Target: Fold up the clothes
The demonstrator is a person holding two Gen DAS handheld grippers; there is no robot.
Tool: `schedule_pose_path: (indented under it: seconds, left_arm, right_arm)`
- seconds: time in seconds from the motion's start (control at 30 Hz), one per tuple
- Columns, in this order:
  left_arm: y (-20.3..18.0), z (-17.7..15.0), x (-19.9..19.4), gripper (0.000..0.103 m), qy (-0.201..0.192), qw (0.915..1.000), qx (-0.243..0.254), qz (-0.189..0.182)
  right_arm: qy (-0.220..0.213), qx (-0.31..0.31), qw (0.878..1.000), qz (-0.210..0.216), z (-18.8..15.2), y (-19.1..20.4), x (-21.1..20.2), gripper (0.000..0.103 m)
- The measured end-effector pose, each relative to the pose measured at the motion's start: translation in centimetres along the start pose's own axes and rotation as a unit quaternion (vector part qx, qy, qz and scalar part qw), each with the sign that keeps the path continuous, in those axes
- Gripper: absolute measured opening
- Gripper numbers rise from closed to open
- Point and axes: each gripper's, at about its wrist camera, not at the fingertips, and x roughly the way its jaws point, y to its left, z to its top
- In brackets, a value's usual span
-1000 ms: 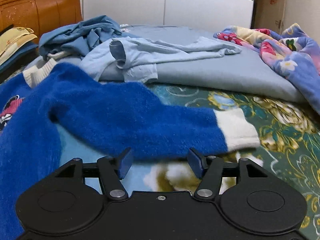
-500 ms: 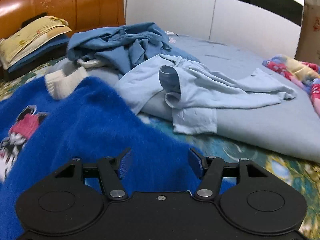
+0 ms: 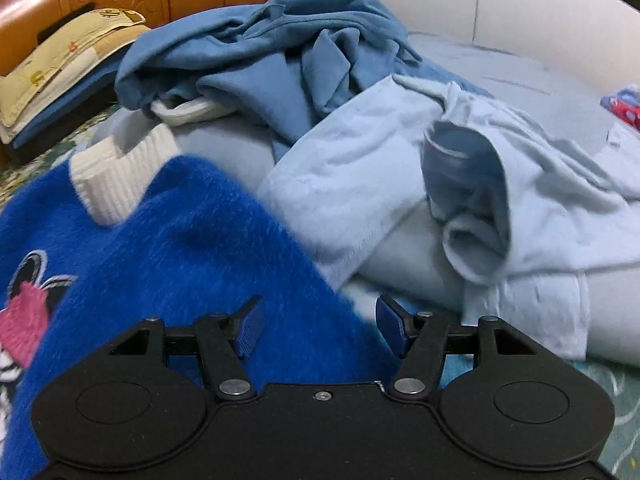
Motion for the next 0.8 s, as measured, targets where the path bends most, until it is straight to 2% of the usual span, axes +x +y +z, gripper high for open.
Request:
schedule_pose_path:
  seconds: [0.1, 0.27, 0.33, 0.37, 0.43, 0.47, 0.5, 0.57, 0.63, 0.7, 0.8]
  left_arm:
    - [0.7, 0.6, 0.2, 0.011, -0.004, 0.9999, -0.003, -0.012]
    - [0.5, 1.0, 0.4, 0.007, -0.011, 0.9995, 0.020, -0.023]
    - [0.3, 1.2, 0.1, 0.007, -0.022, 0.9986, 0.029, -0.037]
    - [0.0, 1.3, -0.2, 0.007, -0.034, 0.9977, 0.040, -0.043]
    - [-0.7, 1.6, -0.9, 0.007, -0.064, 0.9949, 0.062, -0.046]
    - [-0.9, 1.9, -1.4, 0.007, -0.086, 0.9925, 0.073, -0.045]
    - [-1.1, 2.2, -1.9, 0.007, -0.110, 0.9894, 0.086, -0.040]
    - [-1.3, 2.7, -2.5, 0.007, -0.142, 0.9826, 0.119, -0.012]
    - [-1.3, 2.8, -2.1, 0.007, -0.139, 0.9799, 0.143, 0.010]
    - [-1.3, 2.7, -1.6, 0.007, -0.138, 0.9763, 0.164, 0.032]
    - [-0.7, 3.0, -0.9, 0.007, -0.122, 0.9776, 0.160, 0.062]
  right_arm:
    - [0.012, 0.007, 1.000, 0.006, 0.7, 0.1, 1.4, 0.060]
    - [0.018, 0.012, 1.000, 0.008, 1.0, 0.5, 2.1, 0.057]
    - [0.019, 0.009, 1.000, 0.015, 1.0, 0.9, 1.9, 0.037]
    - [0.018, 0.006, 1.000, 0.014, 1.0, 1.2, 1.7, 0.034]
    - [0.009, -0.007, 1.000, -0.007, 0.7, 2.0, 1.2, 0.016]
    - [0.003, -0.017, 1.000, -0.020, 0.6, 2.4, 1.0, 0.011]
    - [-0.003, -0.026, 0.999, -0.036, 0.7, 2.5, 0.7, 0.007]
    - [-0.020, -0.039, 0.996, -0.077, 0.9, 2.5, 0.1, 0.006]
    - [-0.034, -0.035, 0.993, -0.112, 1.1, 2.0, -0.2, 0.006]
    - [-0.030, -0.020, 0.992, -0.125, 0.9, 1.4, 0.1, 0.006]
    - [-0.022, -0.023, 0.989, -0.141, 0.4, 1.4, 0.8, 0.005]
